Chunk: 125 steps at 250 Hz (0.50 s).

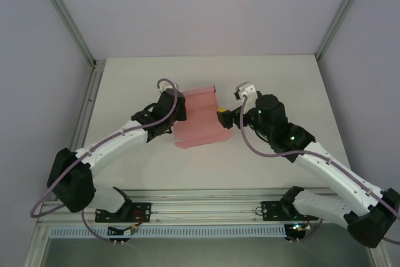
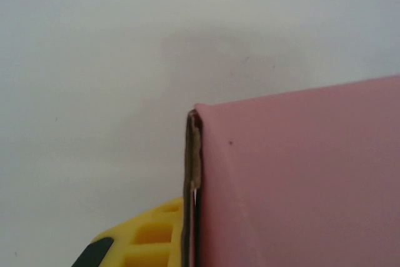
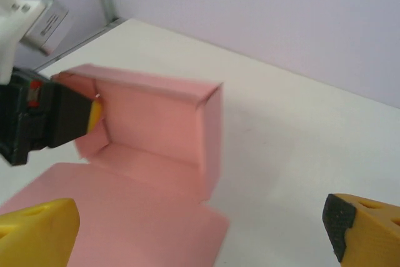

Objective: Assemble paper box

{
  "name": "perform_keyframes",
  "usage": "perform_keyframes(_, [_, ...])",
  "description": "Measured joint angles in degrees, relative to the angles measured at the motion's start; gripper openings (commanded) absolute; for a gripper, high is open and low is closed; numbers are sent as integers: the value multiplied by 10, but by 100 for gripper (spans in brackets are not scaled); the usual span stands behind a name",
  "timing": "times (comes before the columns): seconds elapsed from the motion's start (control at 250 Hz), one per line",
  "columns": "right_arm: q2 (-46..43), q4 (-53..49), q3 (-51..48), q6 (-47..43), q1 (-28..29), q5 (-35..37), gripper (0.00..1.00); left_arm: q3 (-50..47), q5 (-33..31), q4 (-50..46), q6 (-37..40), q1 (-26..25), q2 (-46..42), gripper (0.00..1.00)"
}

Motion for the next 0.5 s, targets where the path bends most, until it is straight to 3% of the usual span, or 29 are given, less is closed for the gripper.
perform_keyframes(0.228, [-50, -6, -37, 61, -49, 37, 100, 90, 93, -62, 233, 8, 110, 0])
perform_keyframes(0.379, [-55, -19, -49, 102, -88, 33, 100, 94, 173, -133, 409, 7, 114, 0])
perform_keyframes(0.499, [-47, -30, -55, 115, -105, 27, 100, 94, 177, -172, 551, 7, 113, 0])
